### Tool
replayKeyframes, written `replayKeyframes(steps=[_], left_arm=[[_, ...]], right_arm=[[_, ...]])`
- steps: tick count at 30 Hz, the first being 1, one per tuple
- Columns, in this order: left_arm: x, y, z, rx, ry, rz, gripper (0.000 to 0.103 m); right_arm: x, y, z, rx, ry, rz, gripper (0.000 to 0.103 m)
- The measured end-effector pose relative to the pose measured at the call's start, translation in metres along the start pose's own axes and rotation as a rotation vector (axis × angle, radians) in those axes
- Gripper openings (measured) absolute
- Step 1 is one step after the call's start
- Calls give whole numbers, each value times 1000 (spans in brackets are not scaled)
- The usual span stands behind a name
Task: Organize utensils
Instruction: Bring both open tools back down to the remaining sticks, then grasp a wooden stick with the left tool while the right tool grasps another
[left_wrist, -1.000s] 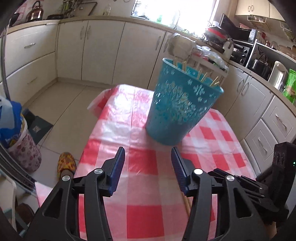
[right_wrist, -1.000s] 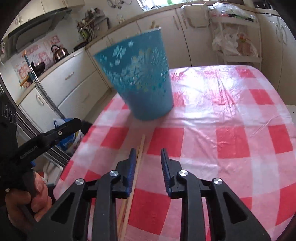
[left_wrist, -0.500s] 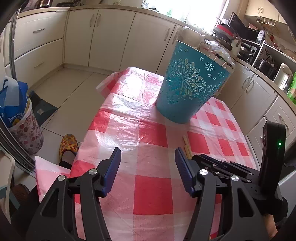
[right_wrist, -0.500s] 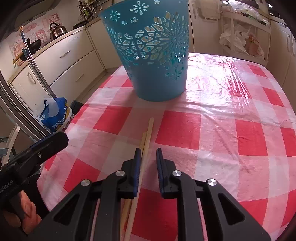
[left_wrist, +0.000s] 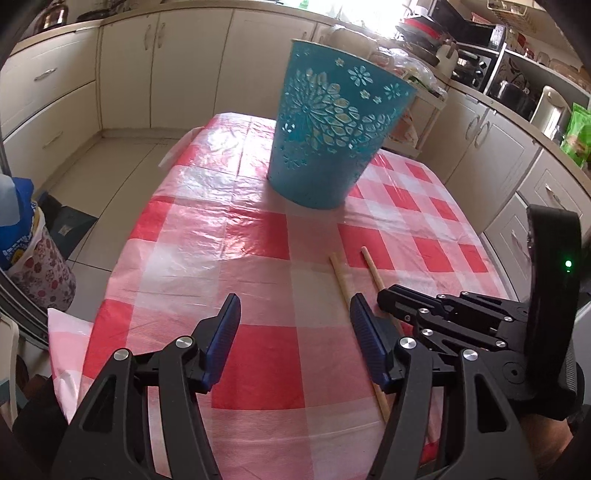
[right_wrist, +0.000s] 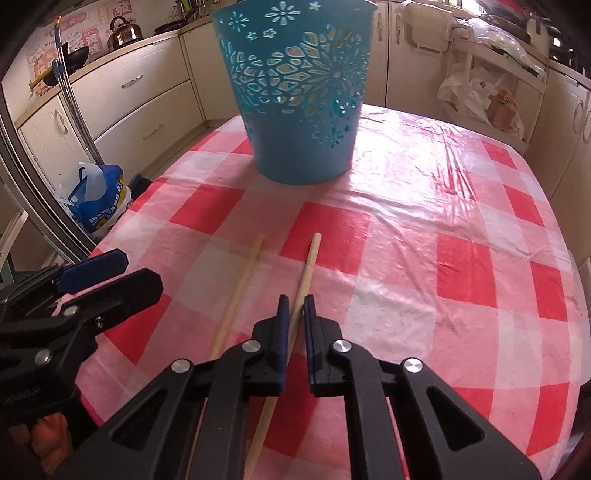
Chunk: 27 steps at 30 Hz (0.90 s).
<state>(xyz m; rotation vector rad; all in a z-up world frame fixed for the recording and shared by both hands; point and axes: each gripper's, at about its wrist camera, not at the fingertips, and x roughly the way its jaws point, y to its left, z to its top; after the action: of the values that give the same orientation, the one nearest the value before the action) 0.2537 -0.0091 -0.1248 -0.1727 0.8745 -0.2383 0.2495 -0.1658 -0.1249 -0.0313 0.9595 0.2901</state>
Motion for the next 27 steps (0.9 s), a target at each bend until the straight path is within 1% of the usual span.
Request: replayKeyframes(steps=[4,8,11,15,17,27], left_arm=[[17,-16,1,46,59,15,58],[34,-30,5,74,99,47,58],[42,-39,8,109,105,81,58],[48,-46,10,138,110,103,58],[49,-49,10,153,108,113,58],[51,-53,9,199,100,136,59]], right_arm=[[-14,-18,-17,43,5,8,9],[-15,-30,-17,85,1,11,9],[-12,-28,-11,73,-5,8,9],[-9,-23,-11,42,-8,-11,10],[-11,-25,-13,44,-14,-8,10],[-13,-29,-16,58,-31,-22,8]])
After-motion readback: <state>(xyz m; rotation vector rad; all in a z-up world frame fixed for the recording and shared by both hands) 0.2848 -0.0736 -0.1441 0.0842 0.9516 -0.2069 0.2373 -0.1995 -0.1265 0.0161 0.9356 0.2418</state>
